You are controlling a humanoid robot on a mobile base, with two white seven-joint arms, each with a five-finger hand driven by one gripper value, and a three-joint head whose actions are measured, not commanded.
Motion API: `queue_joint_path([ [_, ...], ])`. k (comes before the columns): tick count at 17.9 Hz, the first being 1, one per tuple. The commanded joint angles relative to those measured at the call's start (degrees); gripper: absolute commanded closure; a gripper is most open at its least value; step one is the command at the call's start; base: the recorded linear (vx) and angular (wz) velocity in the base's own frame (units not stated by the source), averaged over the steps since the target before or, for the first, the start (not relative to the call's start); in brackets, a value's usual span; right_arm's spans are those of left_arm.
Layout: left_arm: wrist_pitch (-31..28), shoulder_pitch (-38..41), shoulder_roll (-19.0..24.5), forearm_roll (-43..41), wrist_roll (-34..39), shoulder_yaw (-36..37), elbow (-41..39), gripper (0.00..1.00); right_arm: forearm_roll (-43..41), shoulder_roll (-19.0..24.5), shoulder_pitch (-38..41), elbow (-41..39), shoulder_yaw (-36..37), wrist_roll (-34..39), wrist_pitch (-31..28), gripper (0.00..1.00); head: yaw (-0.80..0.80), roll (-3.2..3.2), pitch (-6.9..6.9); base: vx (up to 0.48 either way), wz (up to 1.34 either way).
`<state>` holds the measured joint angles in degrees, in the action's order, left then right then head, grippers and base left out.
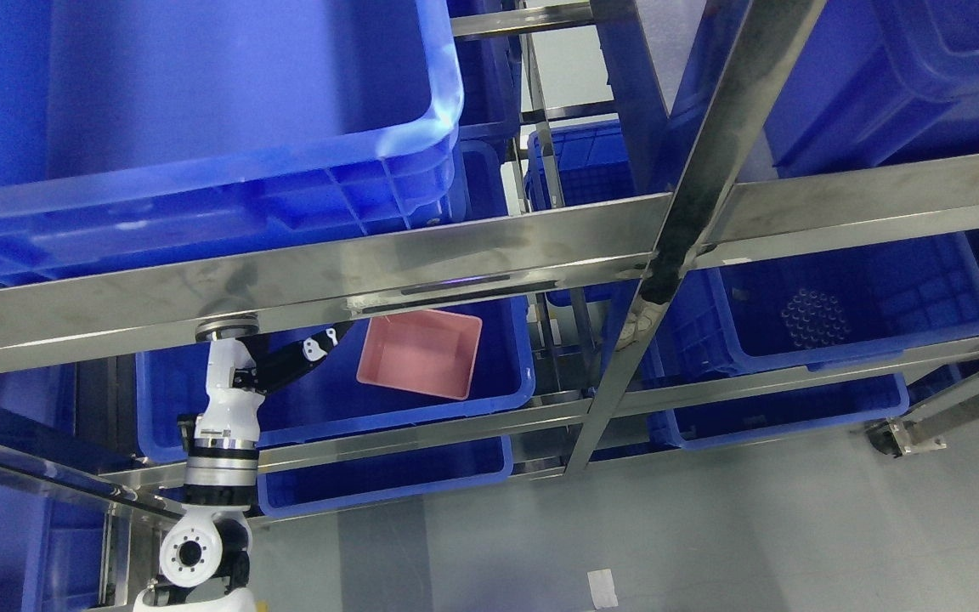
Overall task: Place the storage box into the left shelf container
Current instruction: 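Open the left hand and withdraw it from the blue bin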
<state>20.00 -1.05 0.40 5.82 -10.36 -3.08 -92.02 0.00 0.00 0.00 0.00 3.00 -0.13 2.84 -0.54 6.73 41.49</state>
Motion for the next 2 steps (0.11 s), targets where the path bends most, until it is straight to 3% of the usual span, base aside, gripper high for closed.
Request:
queue_joint_path([
  [1, -0.6, 2.8, 0.6, 0.2, 0.8, -0.7, -4.3, 0.01, -1.2, -1.0, -0.2, -1.0, 0.0, 0.0, 0.0, 0.0, 0.0, 0.0, 0.0, 0.0, 0.0],
  [2, -0.6, 3.1, 0.6, 0.2, 0.8, -0.7, -4.3, 0.01, -1.2, -1.0, -0.3, -1.0, 0.0, 0.0, 0.0, 0.0, 0.0, 0.0, 0.0, 0.0, 0.0],
])
